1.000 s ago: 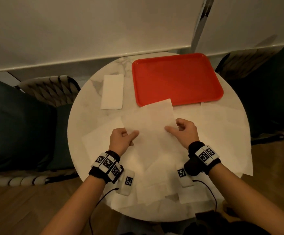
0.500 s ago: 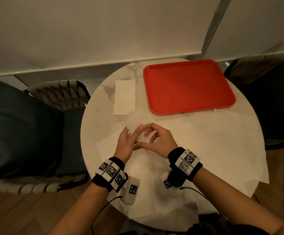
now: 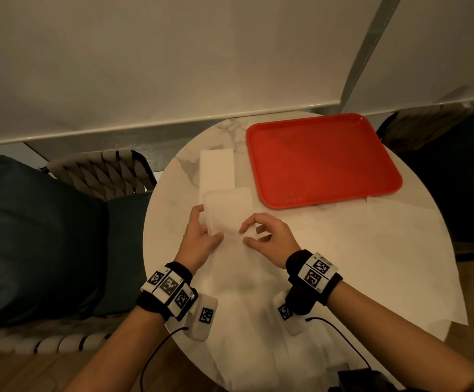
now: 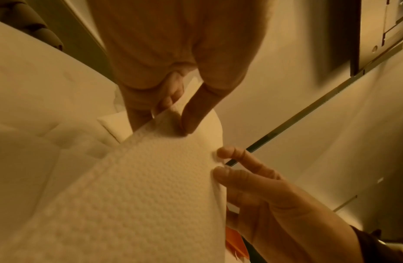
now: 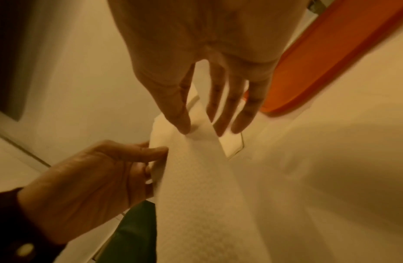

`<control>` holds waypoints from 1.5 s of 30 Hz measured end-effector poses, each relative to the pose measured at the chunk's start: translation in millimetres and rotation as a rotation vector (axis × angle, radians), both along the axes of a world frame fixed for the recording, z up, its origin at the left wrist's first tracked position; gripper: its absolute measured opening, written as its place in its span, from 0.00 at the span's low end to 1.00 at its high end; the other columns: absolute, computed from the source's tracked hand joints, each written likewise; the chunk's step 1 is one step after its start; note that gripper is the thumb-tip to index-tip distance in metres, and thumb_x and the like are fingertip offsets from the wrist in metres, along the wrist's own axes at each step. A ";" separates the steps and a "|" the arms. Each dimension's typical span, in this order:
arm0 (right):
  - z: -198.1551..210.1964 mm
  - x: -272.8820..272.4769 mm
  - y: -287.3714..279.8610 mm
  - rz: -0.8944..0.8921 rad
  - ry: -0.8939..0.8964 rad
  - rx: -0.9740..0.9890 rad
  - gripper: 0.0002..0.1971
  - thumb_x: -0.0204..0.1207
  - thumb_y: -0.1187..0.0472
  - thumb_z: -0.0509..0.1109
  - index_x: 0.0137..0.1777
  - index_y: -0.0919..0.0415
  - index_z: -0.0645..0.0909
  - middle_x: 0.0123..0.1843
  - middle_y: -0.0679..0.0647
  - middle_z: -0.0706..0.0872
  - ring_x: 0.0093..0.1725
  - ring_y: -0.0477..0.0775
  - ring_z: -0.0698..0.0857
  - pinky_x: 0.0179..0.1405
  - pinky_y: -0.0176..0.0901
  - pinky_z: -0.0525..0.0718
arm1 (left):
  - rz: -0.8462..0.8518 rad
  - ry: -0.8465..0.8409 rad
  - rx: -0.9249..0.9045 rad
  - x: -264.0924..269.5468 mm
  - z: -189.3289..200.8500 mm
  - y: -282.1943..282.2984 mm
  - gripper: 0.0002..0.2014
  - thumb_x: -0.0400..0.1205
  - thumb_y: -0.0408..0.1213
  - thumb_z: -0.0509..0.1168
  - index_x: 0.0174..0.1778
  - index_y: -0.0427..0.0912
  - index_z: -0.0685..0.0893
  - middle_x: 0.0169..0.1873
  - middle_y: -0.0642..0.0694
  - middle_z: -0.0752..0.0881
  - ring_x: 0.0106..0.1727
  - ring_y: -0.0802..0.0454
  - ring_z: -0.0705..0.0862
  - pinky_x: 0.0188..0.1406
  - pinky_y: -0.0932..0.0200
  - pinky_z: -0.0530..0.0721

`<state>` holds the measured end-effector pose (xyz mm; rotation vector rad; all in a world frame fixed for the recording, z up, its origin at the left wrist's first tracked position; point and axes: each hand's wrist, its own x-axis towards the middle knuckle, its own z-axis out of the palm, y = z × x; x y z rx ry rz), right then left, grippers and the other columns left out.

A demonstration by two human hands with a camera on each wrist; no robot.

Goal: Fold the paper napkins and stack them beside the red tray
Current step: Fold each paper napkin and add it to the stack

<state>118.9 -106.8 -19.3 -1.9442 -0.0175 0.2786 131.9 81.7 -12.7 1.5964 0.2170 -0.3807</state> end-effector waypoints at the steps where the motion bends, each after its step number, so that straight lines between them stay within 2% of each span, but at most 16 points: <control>1: -1.7 4.1 2.7 -0.022 0.003 0.029 0.09 0.70 0.67 0.75 0.42 0.51 0.85 0.45 0.39 0.85 0.34 0.45 0.79 0.34 0.31 0.77 | 0.002 -0.005 0.013 5.0 0.1 1.1 0.31 0.78 0.19 0.64 0.70 0.53 0.64 0.50 0.33 0.88 0.45 0.42 0.88 0.35 0.58 0.85; 3: -5.9 16.3 7.7 -0.093 0.009 0.048 0.09 0.69 0.69 0.75 0.42 0.53 0.87 0.41 0.42 0.87 0.27 0.43 0.77 0.31 0.29 0.74 | 0.016 -0.023 0.022 17.0 0.0 3.5 0.36 0.77 0.21 0.67 0.72 0.58 0.61 0.47 0.36 0.89 0.43 0.45 0.89 0.34 0.59 0.86; 5: -9.0 31.6 11.6 -0.148 0.029 0.044 0.10 0.69 0.68 0.76 0.45 0.52 0.88 0.45 0.53 0.87 0.27 0.43 0.78 0.31 0.30 0.76 | 0.019 -0.053 0.039 31.1 -3.3 6.3 0.41 0.75 0.24 0.72 0.72 0.67 0.60 0.51 0.42 0.88 0.46 0.46 0.90 0.41 0.53 0.89; 7: -12.2 48.5 14.6 -0.159 0.046 0.026 0.13 0.69 0.66 0.77 0.52 0.52 0.87 0.51 0.57 0.87 0.29 0.45 0.77 0.31 0.31 0.79 | -0.015 -0.089 0.124 45.1 -9.0 8.6 0.41 0.73 0.27 0.75 0.70 0.70 0.65 0.55 0.48 0.84 0.48 0.46 0.88 0.46 0.50 0.89; 10: -18.3 75.6 19.4 -0.166 0.044 -0.027 0.16 0.71 0.67 0.76 0.58 0.53 0.86 0.53 0.56 0.87 0.30 0.46 0.79 0.31 0.28 0.80 | 0.003 -0.134 0.276 66.4 -21.0 10.4 0.20 0.72 0.28 0.75 0.54 0.56 0.85 0.49 0.47 0.87 0.43 0.48 0.85 0.42 0.56 0.85; 12: -22.2 95.2 22.8 -0.194 0.029 -0.046 0.16 0.72 0.69 0.74 0.58 0.54 0.87 0.52 0.55 0.87 0.31 0.46 0.80 0.30 0.23 0.78 | 0.041 -0.165 0.351 82.7 -27.5 11.4 0.12 0.71 0.30 0.77 0.47 0.49 0.89 0.49 0.51 0.87 0.39 0.54 0.80 0.41 0.62 0.79; 16: -28.7 138.0 27.8 -0.249 -0.014 -0.090 0.16 0.71 0.68 0.74 0.57 0.53 0.88 0.51 0.49 0.86 0.35 0.48 0.83 0.34 0.29 0.82 | 0.047 -0.284 0.469 121.4 -32.2 12.0 0.17 0.71 0.30 0.77 0.54 0.47 0.87 0.53 0.54 0.83 0.38 0.55 0.78 0.42 0.67 0.77; 18: -33.5 158.1 30.4 -0.215 -0.045 -0.151 0.18 0.70 0.68 0.75 0.60 0.54 0.86 0.53 0.47 0.83 0.34 0.44 0.80 0.33 0.21 0.77 | 0.016 -0.331 0.544 139.1 -35.9 14.0 0.19 0.71 0.31 0.77 0.58 0.47 0.86 0.56 0.53 0.83 0.38 0.55 0.78 0.42 0.67 0.77; 21: -44.0 182.8 36.4 -0.118 -0.067 -0.258 0.24 0.69 0.70 0.75 0.67 0.59 0.82 0.57 0.51 0.80 0.37 0.45 0.78 0.37 0.23 0.74 | -0.026 -0.353 0.642 160.7 -46.9 18.4 0.22 0.72 0.30 0.76 0.62 0.42 0.84 0.61 0.46 0.83 0.46 0.50 0.82 0.50 0.63 0.78; 24: -58.0 199.7 42.8 -0.019 -0.013 -0.356 0.29 0.68 0.70 0.75 0.72 0.61 0.78 0.63 0.56 0.78 0.45 0.50 0.78 0.52 0.38 0.80 | -0.060 -0.323 0.703 175.2 -59.5 21.2 0.23 0.72 0.29 0.77 0.63 0.38 0.84 0.63 0.41 0.83 0.59 0.43 0.82 0.60 0.58 0.78; 28: -71.3 207.1 47.0 0.030 0.060 -0.446 0.31 0.70 0.68 0.74 0.75 0.61 0.74 0.64 0.56 0.75 0.58 0.58 0.81 0.60 0.39 0.76 | -0.093 -0.267 0.707 184.7 -72.7 22.9 0.24 0.70 0.27 0.78 0.63 0.37 0.84 0.61 0.40 0.83 0.56 0.36 0.84 0.63 0.46 0.81; 33: -78.7 206.7 47.4 0.020 0.071 -0.438 0.31 0.72 0.68 0.73 0.76 0.61 0.72 0.64 0.55 0.73 0.58 0.57 0.80 0.56 0.34 0.75 | -0.161 -0.222 0.773 189.3 -79.9 24.7 0.26 0.71 0.30 0.77 0.66 0.37 0.83 0.65 0.41 0.79 0.62 0.40 0.81 0.67 0.48 0.79; 37: -75.1 202.7 47.3 0.086 0.113 -0.540 0.33 0.75 0.64 0.70 0.80 0.57 0.66 0.65 0.57 0.68 0.59 0.59 0.78 0.62 0.43 0.77 | -0.227 -0.164 0.874 186.7 -81.2 24.4 0.28 0.75 0.35 0.75 0.73 0.42 0.78 0.68 0.40 0.71 0.66 0.43 0.76 0.70 0.46 0.75; 39: -67.1 197.6 43.8 0.109 0.113 -0.559 0.34 0.75 0.61 0.70 0.81 0.55 0.64 0.65 0.57 0.68 0.59 0.60 0.79 0.61 0.45 0.78 | -0.276 -0.149 0.927 186.2 -78.5 23.3 0.29 0.77 0.37 0.73 0.75 0.42 0.76 0.68 0.40 0.69 0.67 0.43 0.76 0.69 0.47 0.75; 41: -53.9 187.6 35.2 0.093 0.060 -0.521 0.33 0.75 0.59 0.71 0.80 0.53 0.66 0.63 0.56 0.69 0.58 0.58 0.78 0.57 0.44 0.77 | -0.301 -0.129 0.955 185.6 -75.9 20.6 0.29 0.78 0.39 0.73 0.76 0.42 0.75 0.68 0.39 0.69 0.67 0.42 0.76 0.69 0.47 0.75; 45: -19.9 149.3 -0.5 0.019 -0.048 -0.429 0.26 0.73 0.61 0.72 0.72 0.54 0.75 0.53 0.52 0.70 0.47 0.49 0.74 0.46 0.38 0.71 | -0.307 -0.131 0.970 175.0 -75.0 8.8 0.28 0.79 0.39 0.72 0.75 0.40 0.75 0.66 0.37 0.70 0.64 0.38 0.77 0.66 0.47 0.76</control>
